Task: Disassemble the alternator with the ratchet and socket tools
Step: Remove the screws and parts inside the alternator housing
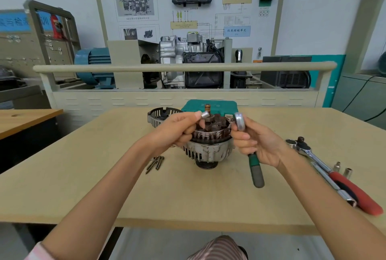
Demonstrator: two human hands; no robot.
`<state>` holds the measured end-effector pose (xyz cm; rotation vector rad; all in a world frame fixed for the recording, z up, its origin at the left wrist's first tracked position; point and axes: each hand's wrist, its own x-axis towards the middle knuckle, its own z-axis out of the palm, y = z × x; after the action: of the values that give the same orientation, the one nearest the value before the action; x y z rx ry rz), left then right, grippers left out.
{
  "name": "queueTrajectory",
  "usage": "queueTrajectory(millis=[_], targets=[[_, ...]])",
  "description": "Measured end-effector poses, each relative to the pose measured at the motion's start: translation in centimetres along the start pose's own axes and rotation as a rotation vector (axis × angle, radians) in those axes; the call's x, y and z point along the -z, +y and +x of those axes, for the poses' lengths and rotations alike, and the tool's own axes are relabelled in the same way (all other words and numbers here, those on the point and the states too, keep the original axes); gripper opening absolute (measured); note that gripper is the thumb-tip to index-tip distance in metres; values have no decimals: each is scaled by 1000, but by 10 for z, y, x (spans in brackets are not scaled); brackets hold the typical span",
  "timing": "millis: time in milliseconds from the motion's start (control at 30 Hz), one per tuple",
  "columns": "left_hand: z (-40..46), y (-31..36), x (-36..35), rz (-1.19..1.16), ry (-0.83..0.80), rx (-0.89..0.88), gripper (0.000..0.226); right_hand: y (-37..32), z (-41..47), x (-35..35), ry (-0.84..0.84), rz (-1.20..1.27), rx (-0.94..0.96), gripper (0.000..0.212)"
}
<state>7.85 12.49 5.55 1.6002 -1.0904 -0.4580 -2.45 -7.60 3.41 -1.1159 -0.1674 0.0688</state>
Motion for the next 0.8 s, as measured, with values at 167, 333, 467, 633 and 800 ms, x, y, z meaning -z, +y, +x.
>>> queueTrajectory(millis=[167,333,467,633,800], targets=[[-2,0,-26,211,-112,130,30,-2,-7,23,492,-470,-69,27],[15,-6,-101,493,-113,175,36,4,-30,53,812,-1169,-390,7],[32,-28,-159,682,-116,222,44,14,-46,72,921,-1587,-354,20],[62,-45,-200,917,95,184,39,12,-59,89,1074,-1670,-343,24],[80,-54,-217,898,136,77,31,8,-64,100,1115,-1781,-403,24]])
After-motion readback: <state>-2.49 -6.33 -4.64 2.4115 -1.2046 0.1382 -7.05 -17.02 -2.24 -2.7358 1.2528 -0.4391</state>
